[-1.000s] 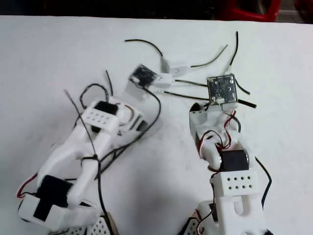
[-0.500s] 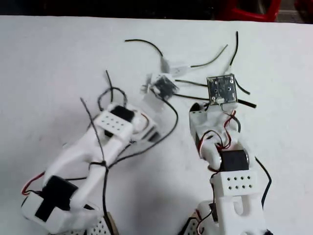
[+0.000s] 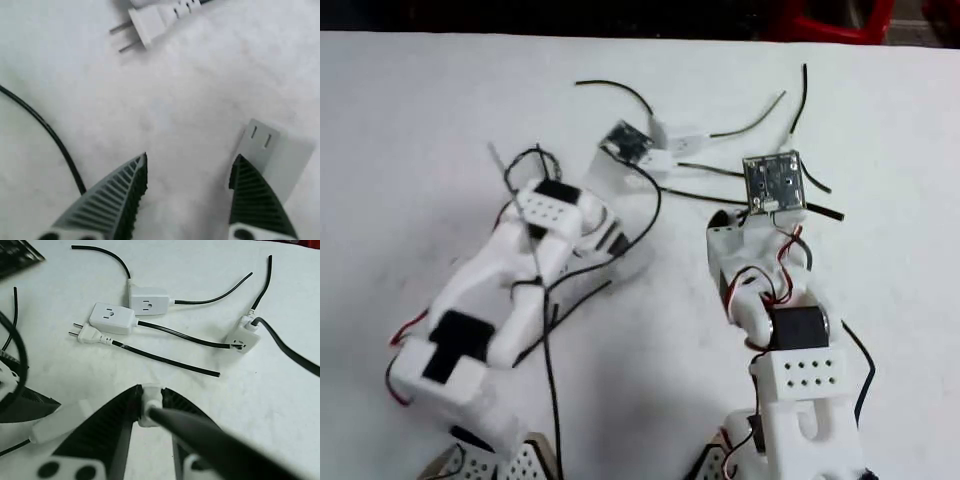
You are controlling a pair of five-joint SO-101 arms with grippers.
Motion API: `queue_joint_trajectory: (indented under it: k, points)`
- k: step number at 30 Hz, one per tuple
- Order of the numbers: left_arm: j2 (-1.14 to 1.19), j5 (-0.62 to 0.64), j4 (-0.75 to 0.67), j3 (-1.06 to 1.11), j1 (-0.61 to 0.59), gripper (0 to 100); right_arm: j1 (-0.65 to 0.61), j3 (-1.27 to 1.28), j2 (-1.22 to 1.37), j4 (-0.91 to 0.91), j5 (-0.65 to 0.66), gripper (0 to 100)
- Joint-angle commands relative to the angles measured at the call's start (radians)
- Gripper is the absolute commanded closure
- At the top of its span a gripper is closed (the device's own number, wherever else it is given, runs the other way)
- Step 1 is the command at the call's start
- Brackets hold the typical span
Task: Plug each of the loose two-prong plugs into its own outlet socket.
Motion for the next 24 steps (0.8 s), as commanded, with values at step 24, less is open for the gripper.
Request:
queue_joint_trajectory:
  k: [24]
  points:
    - [-0.357,0.06,0.1,0.078,0.119,75,-0.004,-0.005,0.002,-0.019,0.026,98.1]
